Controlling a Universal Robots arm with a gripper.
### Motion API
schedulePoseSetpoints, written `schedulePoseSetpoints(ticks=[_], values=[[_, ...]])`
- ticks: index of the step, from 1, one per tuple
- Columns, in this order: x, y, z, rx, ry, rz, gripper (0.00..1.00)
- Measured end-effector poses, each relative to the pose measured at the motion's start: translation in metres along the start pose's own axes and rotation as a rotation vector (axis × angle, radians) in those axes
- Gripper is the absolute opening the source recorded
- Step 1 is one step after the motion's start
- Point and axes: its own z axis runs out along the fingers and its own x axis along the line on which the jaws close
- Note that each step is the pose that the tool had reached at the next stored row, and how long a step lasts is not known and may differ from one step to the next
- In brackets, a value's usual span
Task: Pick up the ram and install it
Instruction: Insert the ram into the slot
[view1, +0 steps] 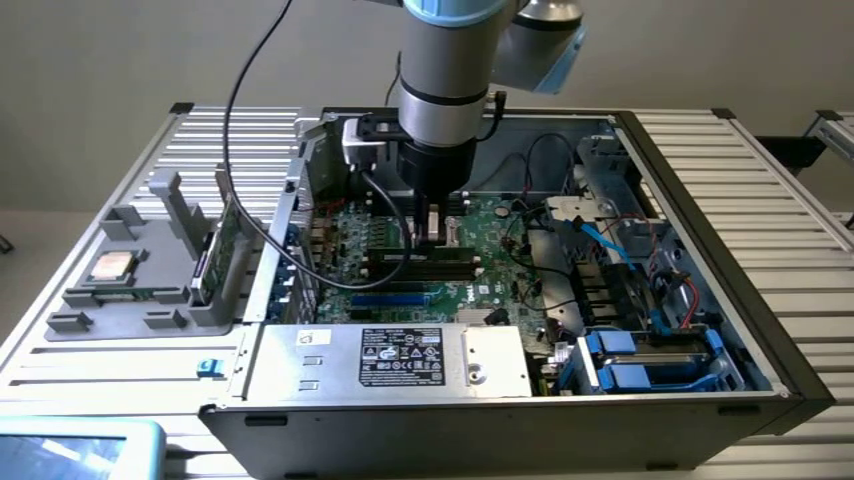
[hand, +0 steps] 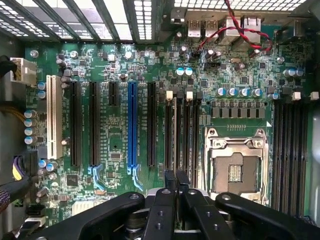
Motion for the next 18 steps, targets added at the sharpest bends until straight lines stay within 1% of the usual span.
schedulePoseSetpoints(ticks=[18], values=[[0.001,-0.0011,0.0057,-0.0003,0.0002,-0.003,0.11]])
